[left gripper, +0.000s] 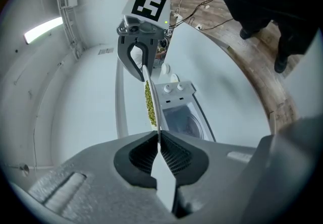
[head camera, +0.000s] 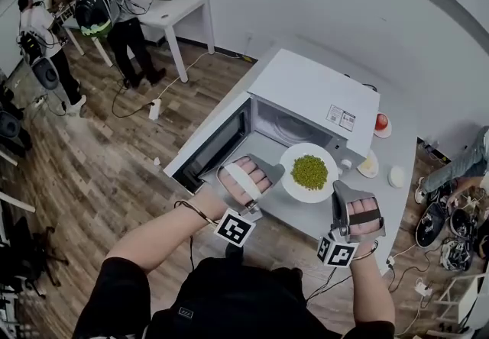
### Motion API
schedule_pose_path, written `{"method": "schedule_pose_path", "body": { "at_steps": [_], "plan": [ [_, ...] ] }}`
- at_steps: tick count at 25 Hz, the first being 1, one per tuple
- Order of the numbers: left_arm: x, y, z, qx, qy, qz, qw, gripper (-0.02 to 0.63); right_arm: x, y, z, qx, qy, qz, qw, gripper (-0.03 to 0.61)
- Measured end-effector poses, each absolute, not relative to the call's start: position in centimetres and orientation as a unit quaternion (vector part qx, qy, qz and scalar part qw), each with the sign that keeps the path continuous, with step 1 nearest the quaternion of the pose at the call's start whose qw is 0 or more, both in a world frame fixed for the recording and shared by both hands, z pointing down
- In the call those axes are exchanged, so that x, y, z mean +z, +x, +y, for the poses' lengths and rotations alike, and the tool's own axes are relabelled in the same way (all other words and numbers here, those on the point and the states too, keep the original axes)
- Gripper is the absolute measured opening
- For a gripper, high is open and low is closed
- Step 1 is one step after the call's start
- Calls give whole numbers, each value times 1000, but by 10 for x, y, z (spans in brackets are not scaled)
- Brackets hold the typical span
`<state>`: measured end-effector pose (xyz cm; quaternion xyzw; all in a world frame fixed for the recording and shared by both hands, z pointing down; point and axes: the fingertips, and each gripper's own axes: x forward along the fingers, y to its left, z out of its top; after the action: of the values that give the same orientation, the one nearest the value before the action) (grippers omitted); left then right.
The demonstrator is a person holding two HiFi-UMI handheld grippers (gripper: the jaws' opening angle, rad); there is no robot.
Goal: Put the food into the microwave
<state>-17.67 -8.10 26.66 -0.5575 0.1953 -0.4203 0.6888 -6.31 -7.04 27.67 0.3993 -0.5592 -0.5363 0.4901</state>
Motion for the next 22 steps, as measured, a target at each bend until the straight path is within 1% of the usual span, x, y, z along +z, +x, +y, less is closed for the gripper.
{"method": "schedule_pose_path", "body": {
  "at_steps": [8,16,22],
  "plan": [
    [295,-222,-116,-425,-572,199,673,20,310,-110,-100,-536,397,-546,507,24],
    [337,-223,-156,-433,-571,222,662,20,353,-110,-145,-545,399,-537,505,25],
    [383,-219,-194,-448,-571,231,648,20,387,-111,-176,-550,399,-533,504,25]
  ]
}}
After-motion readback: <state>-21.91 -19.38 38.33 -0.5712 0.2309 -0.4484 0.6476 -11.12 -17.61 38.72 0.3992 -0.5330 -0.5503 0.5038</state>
